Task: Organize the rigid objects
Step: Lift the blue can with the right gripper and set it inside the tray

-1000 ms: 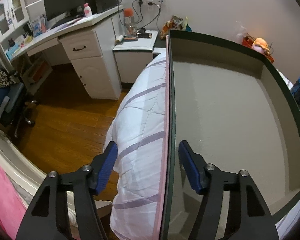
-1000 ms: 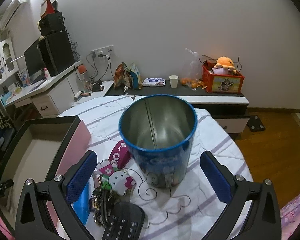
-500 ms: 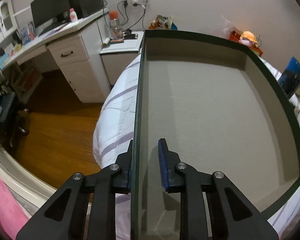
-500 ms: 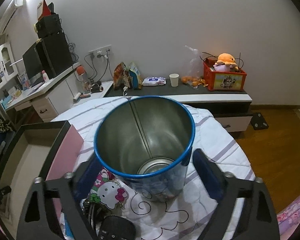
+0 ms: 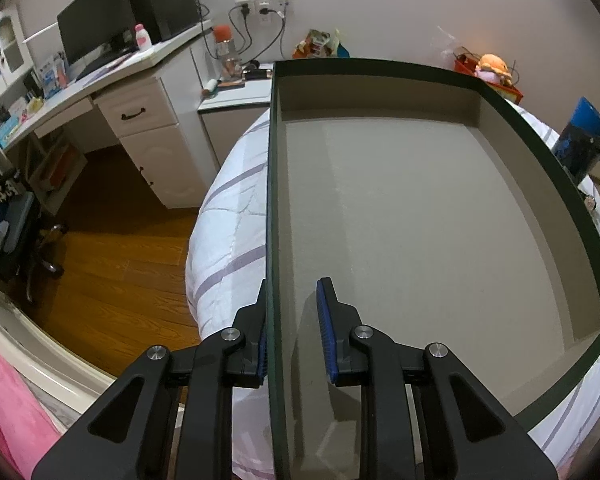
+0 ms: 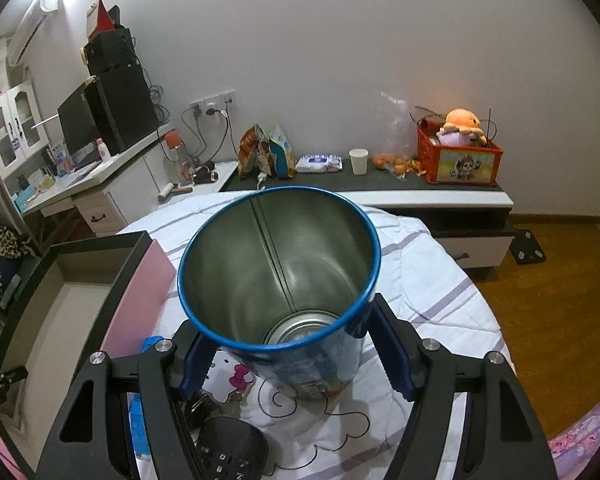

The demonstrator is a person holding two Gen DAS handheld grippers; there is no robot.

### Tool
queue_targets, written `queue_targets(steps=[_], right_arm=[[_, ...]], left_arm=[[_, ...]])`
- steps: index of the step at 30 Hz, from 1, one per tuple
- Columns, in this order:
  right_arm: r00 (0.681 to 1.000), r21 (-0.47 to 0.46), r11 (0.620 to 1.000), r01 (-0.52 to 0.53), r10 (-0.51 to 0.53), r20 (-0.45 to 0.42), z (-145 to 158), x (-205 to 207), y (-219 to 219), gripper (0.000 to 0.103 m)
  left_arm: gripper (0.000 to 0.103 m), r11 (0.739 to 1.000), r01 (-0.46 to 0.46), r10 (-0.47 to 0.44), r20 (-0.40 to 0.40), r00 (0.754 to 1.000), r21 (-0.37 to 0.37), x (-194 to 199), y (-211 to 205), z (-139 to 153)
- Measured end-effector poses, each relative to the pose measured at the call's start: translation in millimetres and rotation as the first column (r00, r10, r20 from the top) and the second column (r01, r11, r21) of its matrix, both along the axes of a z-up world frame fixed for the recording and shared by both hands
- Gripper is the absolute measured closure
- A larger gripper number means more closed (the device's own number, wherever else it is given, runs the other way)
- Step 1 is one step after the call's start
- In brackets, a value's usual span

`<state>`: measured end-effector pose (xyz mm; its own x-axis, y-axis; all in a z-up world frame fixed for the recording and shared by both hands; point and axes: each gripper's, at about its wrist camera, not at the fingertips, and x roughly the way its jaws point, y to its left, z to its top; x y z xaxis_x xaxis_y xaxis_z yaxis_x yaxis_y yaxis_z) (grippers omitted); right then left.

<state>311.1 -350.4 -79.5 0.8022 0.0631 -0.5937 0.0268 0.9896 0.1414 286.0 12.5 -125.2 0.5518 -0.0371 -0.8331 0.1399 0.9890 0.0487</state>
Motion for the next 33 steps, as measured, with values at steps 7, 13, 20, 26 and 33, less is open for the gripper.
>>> queue_targets(steps=[7, 13, 20, 26, 33], right_arm=[[0.996, -0.061, 0.998, -0.026, 0.030, 0.078, 33.3, -20.2, 26.0, 0.031], [0.973, -0.087, 0.982, -0.171, 0.182, 0.141, 65.9, -40.6, 85.1, 0.031], [0.913, -0.096, 0.913, -0.395, 0.402, 0.069, 53.6, -31.9, 176.9, 0.031], [0.857, -0.074, 0.854, -0.515, 0.514, -0.028, 23.2, -11.9, 236.9, 0.031], [0.832, -0.043, 0.832, -0.553, 0.549, -0.081, 7.4, -8.5, 262.1, 0.031]], left_arm=[[0.083, 1.000, -0.004, 0.004, -0.002, 1.000, -0.009, -4.1, 3.7, 0.6], [0.083, 1.000, -0.003, 0.003, -0.001, 1.000, -0.020, -6.3, 6.5, 1.1], [0.083, 0.998, 0.010, -0.010, 0.000, 1.000, -0.061, -13.6, 15.3, 2.9], [0.083, 0.996, 0.017, -0.016, 0.009, 1.000, -0.088, -18.4, 19.8, 4.0], [0.083, 0.994, 0.031, -0.029, 0.017, 0.999, -0.105, -21.2, 23.1, 5.2]])
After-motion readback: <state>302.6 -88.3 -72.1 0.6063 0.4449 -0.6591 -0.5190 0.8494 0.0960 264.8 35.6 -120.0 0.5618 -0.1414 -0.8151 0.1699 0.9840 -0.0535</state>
